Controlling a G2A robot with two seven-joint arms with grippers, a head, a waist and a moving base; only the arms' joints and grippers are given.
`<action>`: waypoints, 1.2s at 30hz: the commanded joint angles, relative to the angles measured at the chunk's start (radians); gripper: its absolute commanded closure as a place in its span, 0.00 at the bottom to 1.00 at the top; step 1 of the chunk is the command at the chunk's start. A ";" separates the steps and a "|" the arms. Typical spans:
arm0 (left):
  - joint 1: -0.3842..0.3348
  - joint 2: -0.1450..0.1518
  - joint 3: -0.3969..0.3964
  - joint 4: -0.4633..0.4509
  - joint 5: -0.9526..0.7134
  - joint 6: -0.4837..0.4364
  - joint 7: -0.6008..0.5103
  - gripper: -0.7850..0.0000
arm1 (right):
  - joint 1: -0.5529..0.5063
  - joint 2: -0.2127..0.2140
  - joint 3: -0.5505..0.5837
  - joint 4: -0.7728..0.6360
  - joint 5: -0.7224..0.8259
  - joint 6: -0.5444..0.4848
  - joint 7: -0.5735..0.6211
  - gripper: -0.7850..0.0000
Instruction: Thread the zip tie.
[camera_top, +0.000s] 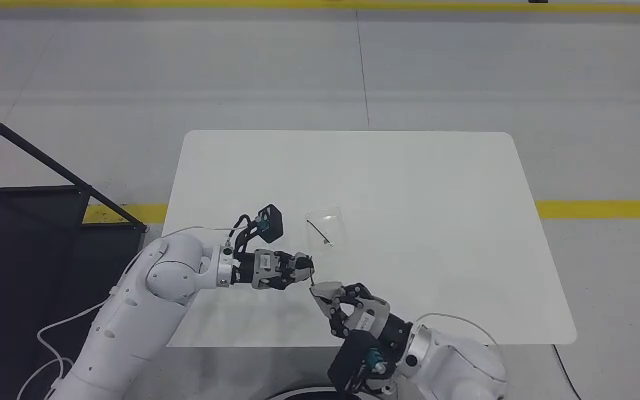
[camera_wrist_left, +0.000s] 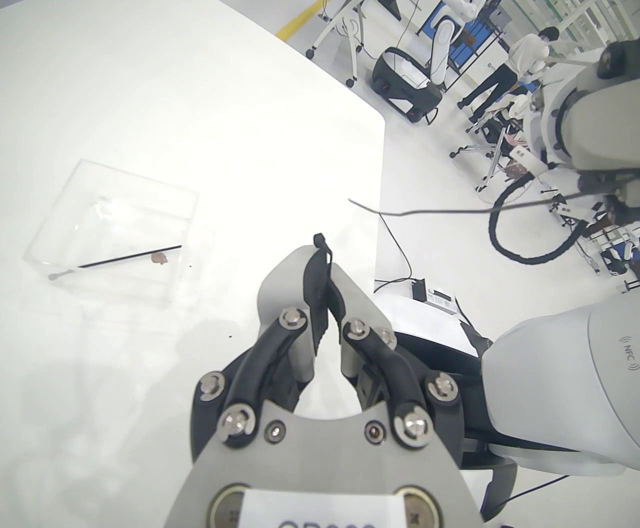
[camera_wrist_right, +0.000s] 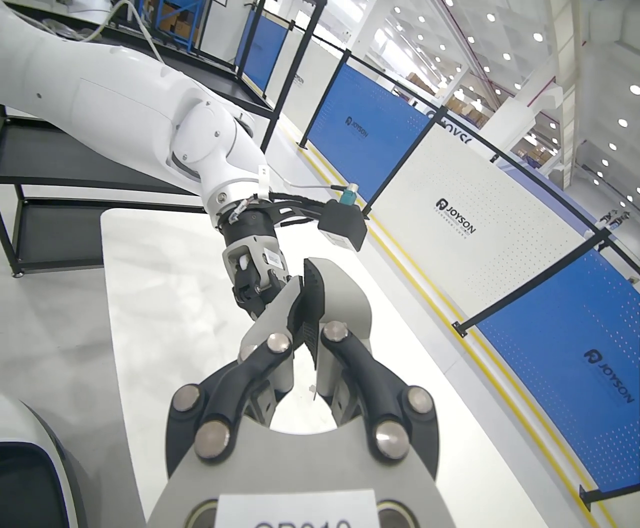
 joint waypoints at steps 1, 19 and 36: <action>0.000 0.000 0.000 0.000 0.000 0.000 0.000 1.00 | 0.007 0.003 -0.001 0.007 -0.010 -0.018 -0.024 1.00; 0.000 0.000 0.000 0.000 0.000 0.000 0.000 1.00 | 0.056 0.007 -0.033 0.047 -0.015 -0.002 0.019 1.00; 0.000 0.000 0.000 0.000 0.000 0.000 0.000 1.00 | 0.063 0.014 -0.043 0.041 -0.019 -0.001 0.031 1.00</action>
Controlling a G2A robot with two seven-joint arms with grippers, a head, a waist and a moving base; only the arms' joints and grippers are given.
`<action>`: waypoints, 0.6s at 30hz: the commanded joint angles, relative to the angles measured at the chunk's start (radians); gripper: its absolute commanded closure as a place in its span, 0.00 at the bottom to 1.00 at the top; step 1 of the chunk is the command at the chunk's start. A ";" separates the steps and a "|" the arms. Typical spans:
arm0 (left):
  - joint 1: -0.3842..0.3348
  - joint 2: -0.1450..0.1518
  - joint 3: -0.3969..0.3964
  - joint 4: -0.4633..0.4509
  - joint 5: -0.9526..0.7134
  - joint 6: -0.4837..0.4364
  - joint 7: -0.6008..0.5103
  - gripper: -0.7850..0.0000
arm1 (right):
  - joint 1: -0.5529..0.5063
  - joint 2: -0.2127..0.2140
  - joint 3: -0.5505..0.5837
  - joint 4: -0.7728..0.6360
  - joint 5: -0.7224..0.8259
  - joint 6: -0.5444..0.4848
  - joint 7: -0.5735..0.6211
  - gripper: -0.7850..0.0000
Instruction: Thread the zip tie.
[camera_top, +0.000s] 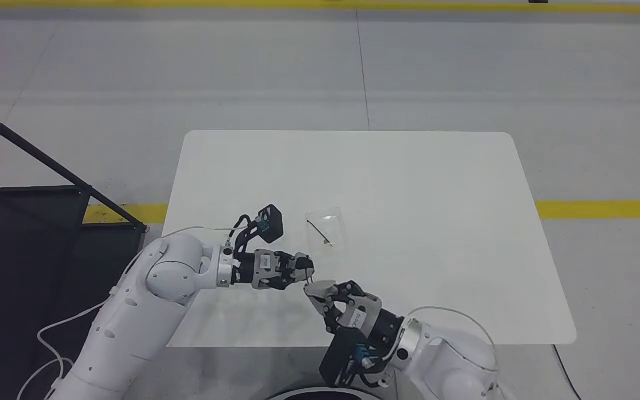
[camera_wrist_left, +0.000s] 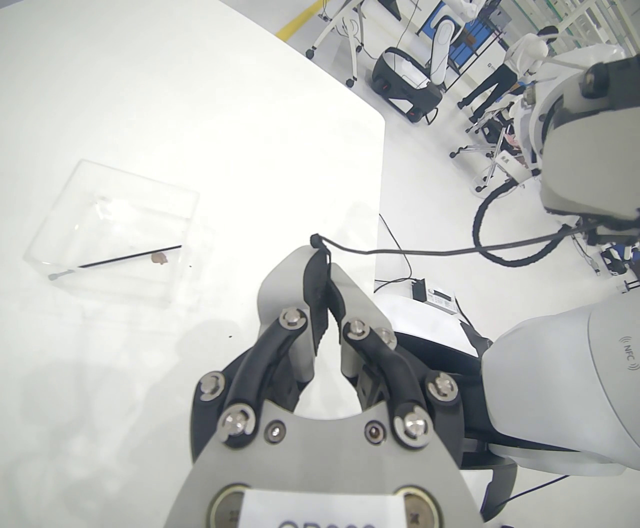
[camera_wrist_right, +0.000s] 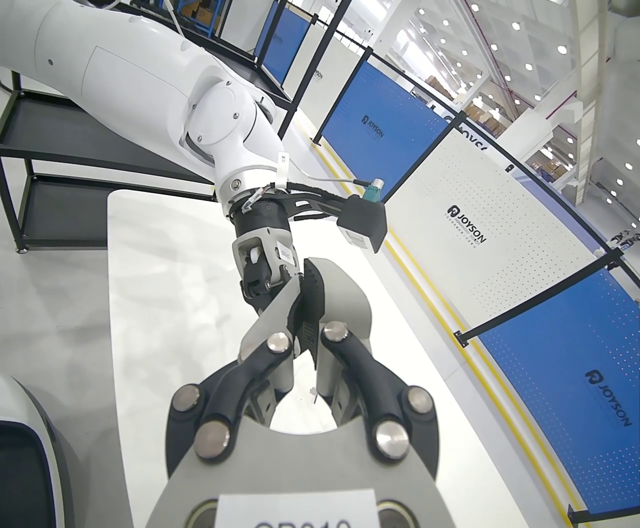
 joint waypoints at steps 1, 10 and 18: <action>0.000 0.000 0.000 0.000 0.000 0.000 0.000 1.00 | -0.001 0.001 0.000 -0.001 -0.001 -0.001 -0.001 1.00; 0.000 0.000 0.000 0.000 0.000 0.000 0.000 1.00 | -0.008 0.007 0.006 -0.005 -0.002 0.008 -0.013 1.00; 0.000 0.000 0.000 0.000 0.000 0.000 0.000 1.00 | -0.010 0.010 0.005 -0.006 -0.005 0.014 -0.017 1.00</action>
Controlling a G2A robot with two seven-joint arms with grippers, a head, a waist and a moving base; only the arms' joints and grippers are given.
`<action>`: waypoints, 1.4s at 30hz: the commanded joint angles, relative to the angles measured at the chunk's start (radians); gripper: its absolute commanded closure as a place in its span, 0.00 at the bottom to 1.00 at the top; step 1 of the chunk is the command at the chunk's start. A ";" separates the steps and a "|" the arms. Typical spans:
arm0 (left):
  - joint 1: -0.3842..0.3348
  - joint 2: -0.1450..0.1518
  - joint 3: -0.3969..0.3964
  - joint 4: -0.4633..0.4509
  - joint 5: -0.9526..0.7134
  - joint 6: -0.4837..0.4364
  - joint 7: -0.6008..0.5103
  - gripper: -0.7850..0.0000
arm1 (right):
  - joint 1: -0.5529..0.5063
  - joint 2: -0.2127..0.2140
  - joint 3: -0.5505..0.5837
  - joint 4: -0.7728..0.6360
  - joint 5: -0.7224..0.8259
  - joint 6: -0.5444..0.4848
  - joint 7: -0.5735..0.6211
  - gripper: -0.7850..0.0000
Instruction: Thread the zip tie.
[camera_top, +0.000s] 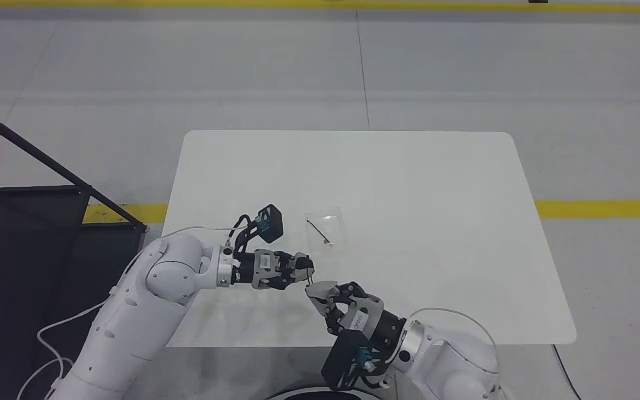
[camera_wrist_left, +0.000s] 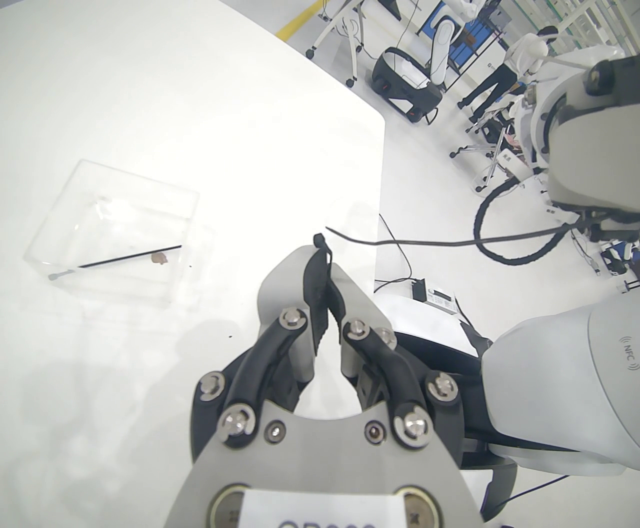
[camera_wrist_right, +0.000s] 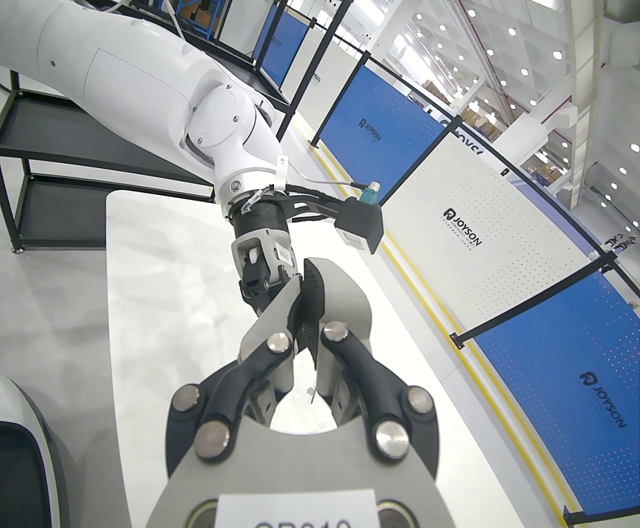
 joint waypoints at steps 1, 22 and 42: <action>0.000 0.000 0.000 0.000 0.000 0.000 0.000 1.00 | 0.000 0.001 -0.001 0.000 0.001 -0.002 0.001 1.00; 0.000 0.000 0.000 0.000 0.000 0.000 0.000 1.00 | 0.016 0.007 -0.019 0.002 0.000 -0.005 0.019 1.00; 0.000 0.000 0.000 0.000 0.000 0.000 0.000 1.00 | 0.020 0.012 -0.023 0.003 0.007 0.006 0.031 1.00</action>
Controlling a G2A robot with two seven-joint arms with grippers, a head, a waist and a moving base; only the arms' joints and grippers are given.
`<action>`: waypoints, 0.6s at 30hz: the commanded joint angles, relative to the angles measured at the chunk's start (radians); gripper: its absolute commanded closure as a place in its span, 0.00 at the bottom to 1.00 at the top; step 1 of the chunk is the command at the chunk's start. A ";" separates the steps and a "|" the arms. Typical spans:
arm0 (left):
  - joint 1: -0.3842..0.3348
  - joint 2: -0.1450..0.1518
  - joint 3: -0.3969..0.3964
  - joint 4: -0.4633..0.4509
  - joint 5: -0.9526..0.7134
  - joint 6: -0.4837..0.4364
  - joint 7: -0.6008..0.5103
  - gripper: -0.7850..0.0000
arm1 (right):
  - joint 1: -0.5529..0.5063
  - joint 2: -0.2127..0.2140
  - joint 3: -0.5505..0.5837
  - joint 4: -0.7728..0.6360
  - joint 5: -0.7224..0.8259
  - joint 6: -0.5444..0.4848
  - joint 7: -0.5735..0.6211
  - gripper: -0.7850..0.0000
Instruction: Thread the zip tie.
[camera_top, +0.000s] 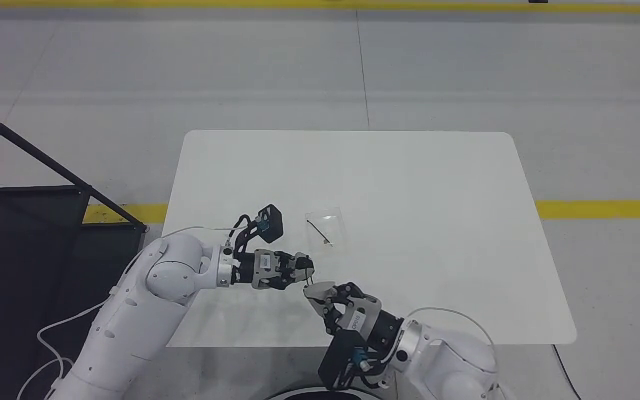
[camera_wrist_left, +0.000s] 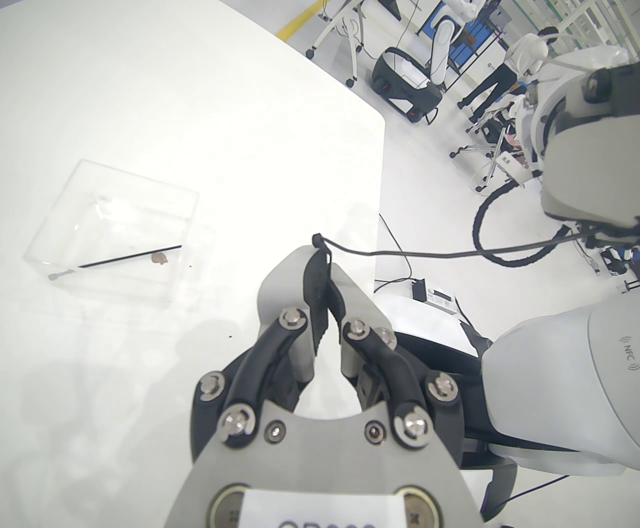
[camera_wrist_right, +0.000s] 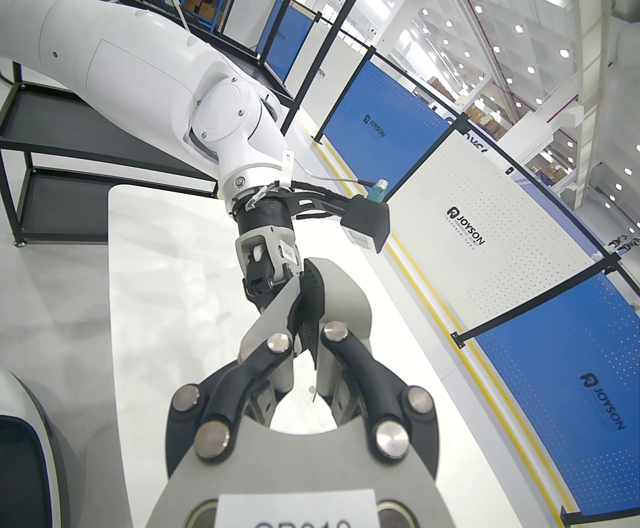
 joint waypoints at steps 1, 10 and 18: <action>0.000 0.000 0.000 0.000 0.000 0.000 0.000 1.00 | 0.001 0.000 0.000 0.001 0.002 0.004 0.004 1.00; 0.000 0.000 0.000 0.000 0.000 0.000 0.000 1.00 | 0.002 -0.003 -0.015 -0.001 -0.003 0.053 0.053 1.00; 0.000 0.000 0.000 0.000 0.000 0.000 0.000 1.00 | -0.003 -0.004 -0.018 -0.005 -0.002 0.089 0.046 1.00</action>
